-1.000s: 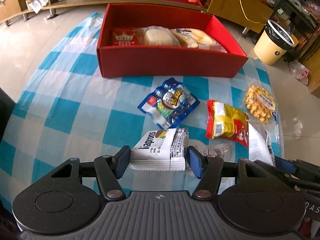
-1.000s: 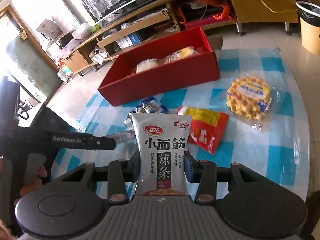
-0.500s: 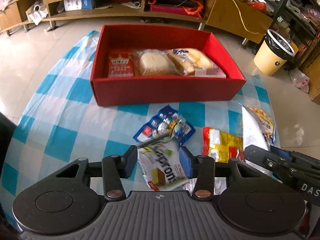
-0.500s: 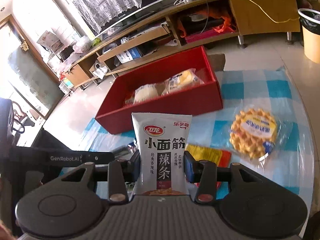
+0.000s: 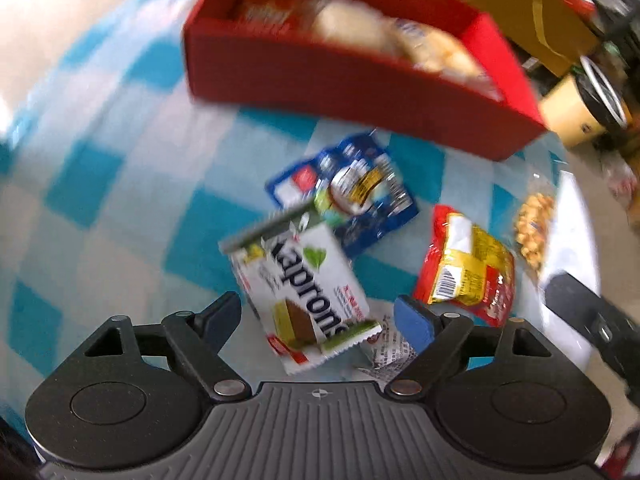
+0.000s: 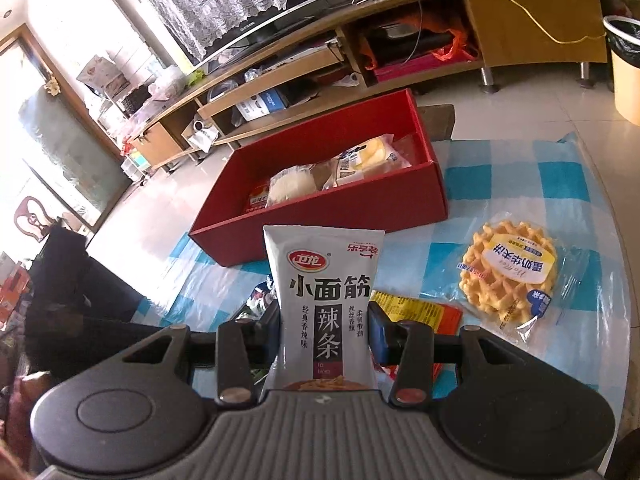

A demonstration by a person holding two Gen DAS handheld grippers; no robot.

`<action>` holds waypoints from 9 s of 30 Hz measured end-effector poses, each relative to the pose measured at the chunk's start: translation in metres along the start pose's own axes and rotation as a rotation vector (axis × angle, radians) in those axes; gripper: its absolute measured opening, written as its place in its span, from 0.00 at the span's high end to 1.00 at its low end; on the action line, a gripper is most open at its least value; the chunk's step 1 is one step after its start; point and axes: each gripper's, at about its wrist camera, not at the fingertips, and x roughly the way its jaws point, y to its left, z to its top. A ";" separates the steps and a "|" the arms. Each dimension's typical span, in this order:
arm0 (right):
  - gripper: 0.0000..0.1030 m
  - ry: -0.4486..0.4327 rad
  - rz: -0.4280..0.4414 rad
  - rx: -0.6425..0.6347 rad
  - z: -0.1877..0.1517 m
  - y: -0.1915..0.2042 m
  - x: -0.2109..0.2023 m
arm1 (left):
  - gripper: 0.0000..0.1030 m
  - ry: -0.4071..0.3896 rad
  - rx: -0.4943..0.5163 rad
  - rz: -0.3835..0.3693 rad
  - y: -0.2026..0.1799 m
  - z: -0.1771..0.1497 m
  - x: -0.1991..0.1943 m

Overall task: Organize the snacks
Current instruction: 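Carry the Kaprons pack and white strip bag into the red box and release both, then move both open tools back toward the blue sausage packet and red-yellow bag, then grasp the red-yellow Trolli bag with the right tool while the left tool hovers over the blue packet, then grasp the blue sausage packet with the left tool while the right tool holds the Trolli bag, then carry the blue packet and Trolli bag toward the red box with both tools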

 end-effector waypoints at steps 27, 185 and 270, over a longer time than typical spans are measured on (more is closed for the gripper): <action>0.59 -0.048 -0.007 -0.014 0.014 0.000 -0.004 | 0.35 -0.213 0.108 0.102 -0.035 -0.001 -0.035; 0.39 0.342 0.054 0.084 0.005 -0.047 0.066 | 0.23 -0.025 0.255 0.076 0.018 0.004 -0.006; 0.48 0.043 -0.183 -0.204 0.025 0.007 0.045 | 0.26 -0.281 0.292 0.093 -0.030 0.008 -0.039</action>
